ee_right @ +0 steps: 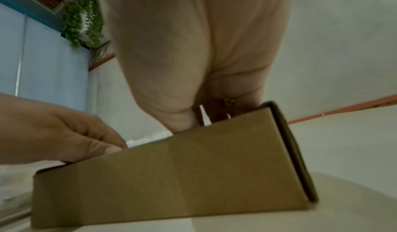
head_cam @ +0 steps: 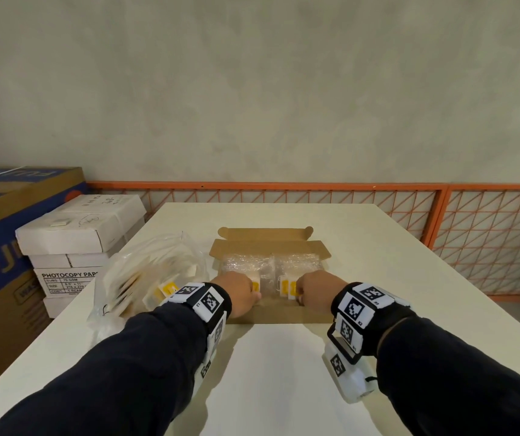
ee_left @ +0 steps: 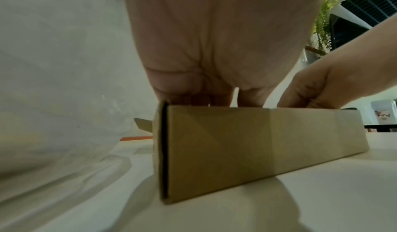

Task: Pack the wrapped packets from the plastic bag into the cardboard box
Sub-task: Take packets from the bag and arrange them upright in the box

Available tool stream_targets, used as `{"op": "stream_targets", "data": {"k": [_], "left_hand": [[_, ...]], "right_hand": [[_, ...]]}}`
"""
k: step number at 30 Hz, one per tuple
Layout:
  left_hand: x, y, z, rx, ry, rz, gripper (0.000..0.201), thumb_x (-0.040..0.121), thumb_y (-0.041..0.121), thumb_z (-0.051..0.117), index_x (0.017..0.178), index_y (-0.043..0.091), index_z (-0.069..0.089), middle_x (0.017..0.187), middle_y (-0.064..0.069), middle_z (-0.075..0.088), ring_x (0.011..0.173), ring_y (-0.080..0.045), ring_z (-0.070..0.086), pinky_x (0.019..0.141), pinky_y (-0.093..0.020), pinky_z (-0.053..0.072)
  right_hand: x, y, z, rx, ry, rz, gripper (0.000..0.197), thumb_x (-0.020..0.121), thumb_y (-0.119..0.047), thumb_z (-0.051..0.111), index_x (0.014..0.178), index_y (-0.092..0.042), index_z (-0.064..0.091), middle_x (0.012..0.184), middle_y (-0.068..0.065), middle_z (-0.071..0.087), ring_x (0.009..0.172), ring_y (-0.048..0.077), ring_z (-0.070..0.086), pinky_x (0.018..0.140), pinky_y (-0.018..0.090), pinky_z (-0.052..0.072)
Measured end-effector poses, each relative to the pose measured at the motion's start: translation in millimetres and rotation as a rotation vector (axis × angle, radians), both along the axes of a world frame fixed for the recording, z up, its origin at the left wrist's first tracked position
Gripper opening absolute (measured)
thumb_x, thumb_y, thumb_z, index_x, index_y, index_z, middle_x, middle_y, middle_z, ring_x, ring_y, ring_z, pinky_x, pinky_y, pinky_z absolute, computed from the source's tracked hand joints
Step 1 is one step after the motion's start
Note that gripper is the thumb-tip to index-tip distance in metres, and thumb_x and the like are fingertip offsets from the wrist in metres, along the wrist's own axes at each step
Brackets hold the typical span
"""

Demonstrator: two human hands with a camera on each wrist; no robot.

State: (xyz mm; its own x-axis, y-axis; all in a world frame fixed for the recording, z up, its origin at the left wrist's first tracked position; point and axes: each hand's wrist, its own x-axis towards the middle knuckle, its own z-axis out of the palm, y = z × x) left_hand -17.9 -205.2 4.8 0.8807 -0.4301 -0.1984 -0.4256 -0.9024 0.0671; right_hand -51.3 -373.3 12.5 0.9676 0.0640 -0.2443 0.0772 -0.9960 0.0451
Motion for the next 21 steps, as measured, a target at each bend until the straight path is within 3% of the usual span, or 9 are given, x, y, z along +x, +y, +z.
{"op": "stream_targets", "data": {"k": [3,6,9,12,15,17,19,21], "left_hand": [[-1.4,0.0,2.4,0.012,-0.007,0.016,0.043,0.098,0.036,0.035,0.102,0.003,0.062,0.089,-0.011,0.057,0.088,-0.025,0.056,0.083,-0.031,0.044],[2.2,5.7,2.7,-0.092,-0.046,0.052,0.031,0.093,0.032,0.043,0.093,0.008,0.063,0.085,-0.006,0.059,0.087,-0.023,0.059,0.083,-0.031,0.047],[4.0,16.4,9.4,-0.189,-0.13,0.112,0.025,0.09,0.026,0.047,0.098,0.012,0.066,0.092,-0.005,0.065,0.088,-0.021,0.061,0.077,-0.028,0.048],[6.9,32.4,20.2,-0.24,-0.229,0.217,0.023,0.089,0.018,0.047,0.103,0.012,0.064,0.101,-0.006,0.064,0.095,-0.023,0.06,0.081,-0.029,0.049],[13.8,58.0,24.7,-0.07,-0.325,0.389,0.036,0.089,0.024,0.047,0.123,0.013,0.051,0.124,-0.008,0.052,0.117,-0.028,0.05,0.096,-0.036,0.044],[17.1,81.7,19.3,0.088,-0.268,0.47,0.051,0.086,0.034,0.053,0.134,0.019,0.042,0.138,-0.006,0.042,0.127,-0.03,0.041,0.101,-0.039,0.038],[18.9,101.0,8.0,0.228,-0.17,0.456,0.058,0.082,0.042,0.059,0.135,0.023,0.045,0.139,-0.002,0.046,0.126,-0.024,0.046,0.099,-0.034,0.04],[17.6,108.0,2.5,0.26,-0.075,0.488,0.055,0.077,0.045,0.066,0.126,0.022,0.055,0.123,0.0,0.058,0.117,-0.02,0.055,0.091,-0.029,0.044]], "right_hand": [[-1.4,-0.2,0.0,0.012,-0.006,-0.02,0.029,0.092,-0.007,0.042,0.111,0.0,0.062,0.113,0.016,0.064,0.087,0.023,0.056,0.077,0.028,0.045],[-3.9,-2.3,3.9,0.054,-0.049,-0.038,0.03,0.091,-0.006,0.042,0.114,-0.002,0.061,0.116,0.014,0.063,0.103,0.027,0.059,0.084,0.029,0.047],[-6.1,-4.5,7.7,0.101,-0.1,-0.043,0.03,0.092,-0.008,0.044,0.116,-0.007,0.06,0.118,0.011,0.062,0.109,0.025,0.058,0.085,0.027,0.045],[-7.3,-5.4,11.4,0.176,-0.137,-0.043,0.032,0.091,-0.008,0.042,0.116,-0.011,0.061,0.12,0.008,0.061,0.109,0.023,0.057,0.087,0.026,0.044],[-10.5,-4.0,15.3,0.278,-0.156,-0.049,0.033,0.091,-0.01,0.04,0.115,-0.015,0.062,0.126,0.005,0.058,0.112,0.021,0.055,0.088,0.024,0.041],[-14.7,-1.2,18.6,0.344,-0.163,-0.057,0.031,0.092,-0.011,0.041,0.115,-0.016,0.062,0.128,0.004,0.057,0.112,0.019,0.054,0.085,0.021,0.039],[-19.3,2.2,21.0,0.403,-0.169,-0.049,0.03,0.093,-0.012,0.042,0.114,-0.016,0.062,0.124,0.003,0.058,0.107,0.017,0.055,0.081,0.019,0.037],[-22.9,5.5,21.6,0.462,-0.187,-0.037,0.026,0.093,-0.012,0.043,0.108,-0.015,0.063,0.112,0.002,0.06,0.089,0.012,0.055,0.071,0.017,0.038]]}}
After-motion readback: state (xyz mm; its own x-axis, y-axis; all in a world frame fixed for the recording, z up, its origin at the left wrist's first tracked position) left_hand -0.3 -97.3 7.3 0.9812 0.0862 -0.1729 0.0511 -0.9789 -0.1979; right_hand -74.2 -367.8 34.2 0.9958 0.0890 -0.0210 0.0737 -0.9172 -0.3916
